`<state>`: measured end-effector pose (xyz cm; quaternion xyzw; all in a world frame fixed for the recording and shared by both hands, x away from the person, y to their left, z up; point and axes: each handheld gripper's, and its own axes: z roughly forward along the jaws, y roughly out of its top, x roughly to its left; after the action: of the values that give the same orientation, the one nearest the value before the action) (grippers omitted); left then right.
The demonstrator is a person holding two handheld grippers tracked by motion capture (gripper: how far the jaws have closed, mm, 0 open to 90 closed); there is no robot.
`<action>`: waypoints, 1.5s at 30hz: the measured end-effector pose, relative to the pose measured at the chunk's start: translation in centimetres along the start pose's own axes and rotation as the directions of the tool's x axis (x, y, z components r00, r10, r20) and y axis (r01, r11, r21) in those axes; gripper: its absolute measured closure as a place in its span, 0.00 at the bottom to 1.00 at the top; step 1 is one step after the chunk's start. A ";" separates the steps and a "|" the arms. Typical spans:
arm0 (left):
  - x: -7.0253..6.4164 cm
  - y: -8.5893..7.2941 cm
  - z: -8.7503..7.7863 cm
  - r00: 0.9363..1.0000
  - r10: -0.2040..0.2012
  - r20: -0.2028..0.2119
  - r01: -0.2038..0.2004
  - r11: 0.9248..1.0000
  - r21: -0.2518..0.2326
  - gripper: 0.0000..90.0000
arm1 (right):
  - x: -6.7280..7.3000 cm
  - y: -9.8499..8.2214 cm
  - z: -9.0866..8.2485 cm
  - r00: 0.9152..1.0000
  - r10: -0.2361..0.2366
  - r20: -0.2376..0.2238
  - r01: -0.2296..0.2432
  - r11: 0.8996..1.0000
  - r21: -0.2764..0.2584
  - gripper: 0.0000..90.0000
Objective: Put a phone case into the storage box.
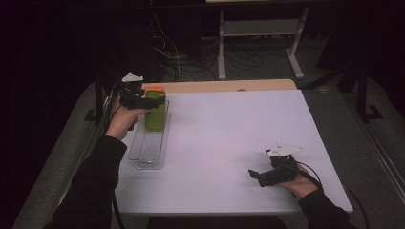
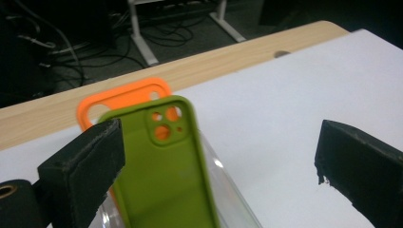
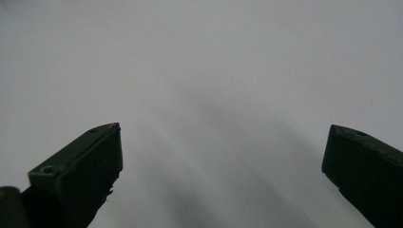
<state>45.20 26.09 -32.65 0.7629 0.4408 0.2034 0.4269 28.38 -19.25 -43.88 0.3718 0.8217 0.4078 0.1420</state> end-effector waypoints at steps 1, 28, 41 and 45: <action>-0.2 -0.1 -0.3 1.000 0.007 0.013 -0.007 1.000 -0.004 0.03 | 0.0 0.0 0.0 1.000 0.005 0.000 -0.005 1.000 -0.002 0.00; -6.6 -6.8 -5.4 0.949 0.190 0.253 -0.184 0.982 -0.044 0.02 | -0.1 0.3 -0.5 1.000 -0.016 -0.007 0.016 1.000 -0.017 0.00; -7.7 -10.7 -6.0 0.936 0.225 0.272 -0.227 0.974 -0.026 0.02 | 0.1 1.6 -1.5 1.000 -0.016 -0.022 0.015 0.998 -0.053 0.00; -7.8 -11.6 -5.9 0.935 0.228 0.270 -0.230 0.973 -0.025 0.02 | 0.0 2.1 -1.7 0.999 -0.027 -0.023 0.025 0.997 -0.069 0.00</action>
<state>31.19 25.17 -38.50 0.8313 0.2870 0.1438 0.4537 28.48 -19.40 -41.20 0.3512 0.8137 0.4383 0.1499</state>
